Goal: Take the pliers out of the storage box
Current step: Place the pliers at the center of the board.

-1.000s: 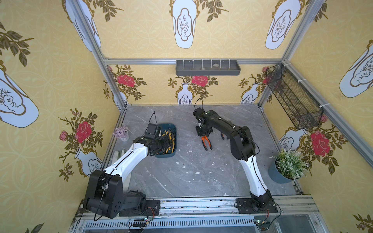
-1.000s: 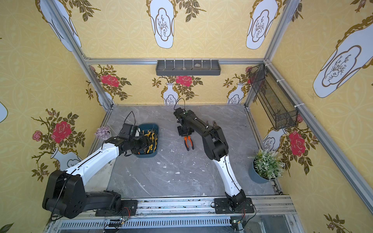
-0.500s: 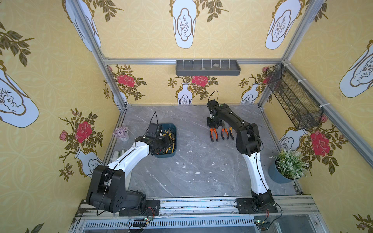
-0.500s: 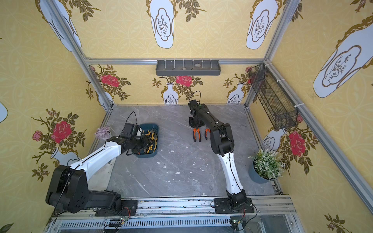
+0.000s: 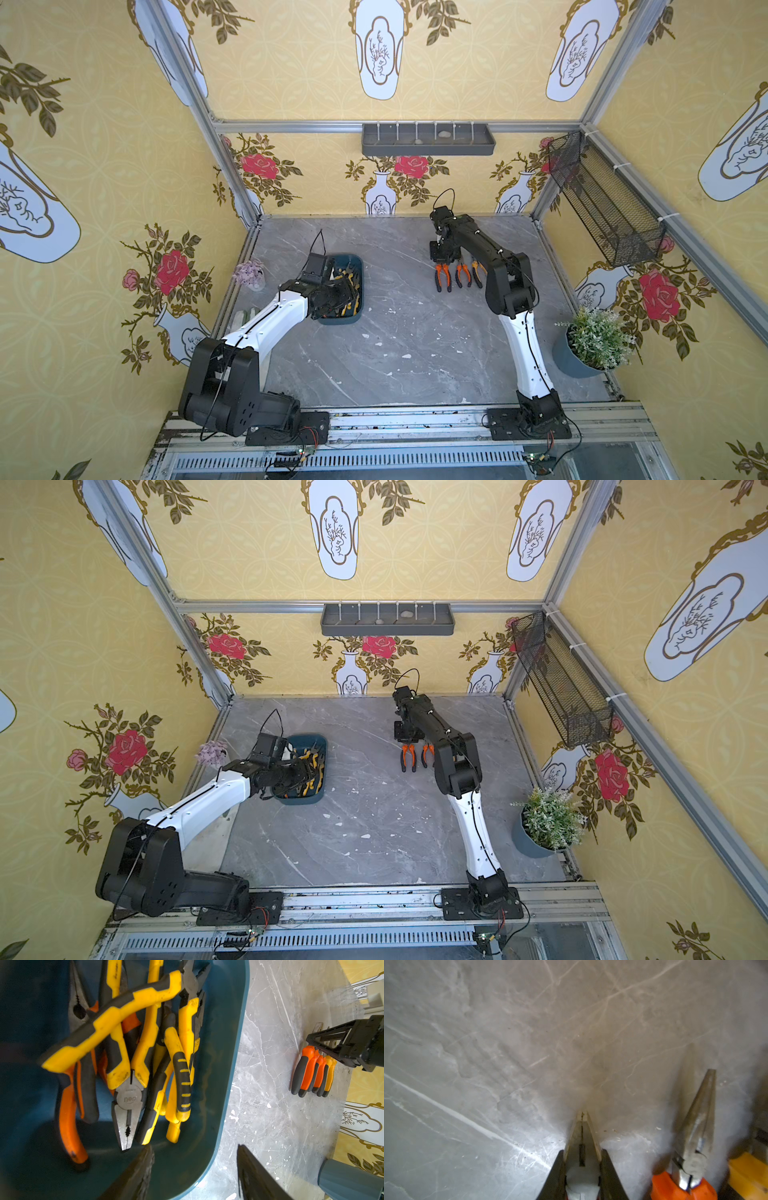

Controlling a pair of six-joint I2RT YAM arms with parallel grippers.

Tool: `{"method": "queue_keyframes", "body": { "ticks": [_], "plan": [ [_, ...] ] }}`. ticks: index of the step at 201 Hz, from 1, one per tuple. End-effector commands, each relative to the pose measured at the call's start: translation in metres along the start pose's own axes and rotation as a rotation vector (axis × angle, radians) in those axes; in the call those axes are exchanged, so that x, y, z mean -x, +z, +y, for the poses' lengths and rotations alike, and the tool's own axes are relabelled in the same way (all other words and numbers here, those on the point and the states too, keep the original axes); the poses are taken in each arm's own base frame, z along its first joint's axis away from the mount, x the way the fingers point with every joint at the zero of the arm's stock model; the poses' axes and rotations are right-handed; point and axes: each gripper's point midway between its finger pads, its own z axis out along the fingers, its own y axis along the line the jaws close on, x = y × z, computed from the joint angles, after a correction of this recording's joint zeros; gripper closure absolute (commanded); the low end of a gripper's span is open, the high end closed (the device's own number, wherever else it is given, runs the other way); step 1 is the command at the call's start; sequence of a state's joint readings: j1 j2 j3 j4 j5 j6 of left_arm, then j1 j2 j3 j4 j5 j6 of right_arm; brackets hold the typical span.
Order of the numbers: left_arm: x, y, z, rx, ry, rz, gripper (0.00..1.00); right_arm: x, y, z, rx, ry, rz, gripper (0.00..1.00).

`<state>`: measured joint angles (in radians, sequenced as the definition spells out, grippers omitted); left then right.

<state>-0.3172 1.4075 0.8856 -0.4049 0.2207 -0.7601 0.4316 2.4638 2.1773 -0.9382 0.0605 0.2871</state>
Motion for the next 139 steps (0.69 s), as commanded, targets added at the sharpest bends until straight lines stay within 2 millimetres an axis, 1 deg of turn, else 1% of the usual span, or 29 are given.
{"method": "queue_keyframes", "body": {
  "ticks": [1,47,82,139],
  "plan": [
    [0.001,0.002,-0.001,-0.009,0.010,0.001,0.34,0.003,0.003,0.001,0.003,0.004,-0.009,0.91],
    [0.000,0.004,-0.001,-0.009,0.009,0.007,0.34,0.004,0.009,-0.002,0.004,0.005,0.001,0.90],
    [0.000,0.004,-0.001,-0.008,0.009,0.008,0.34,0.004,0.014,-0.005,-0.001,0.010,0.003,0.88],
    [0.000,0.006,0.000,-0.005,0.008,0.012,0.34,0.011,0.014,-0.010,-0.004,0.010,-0.003,0.86]
  ]
}}
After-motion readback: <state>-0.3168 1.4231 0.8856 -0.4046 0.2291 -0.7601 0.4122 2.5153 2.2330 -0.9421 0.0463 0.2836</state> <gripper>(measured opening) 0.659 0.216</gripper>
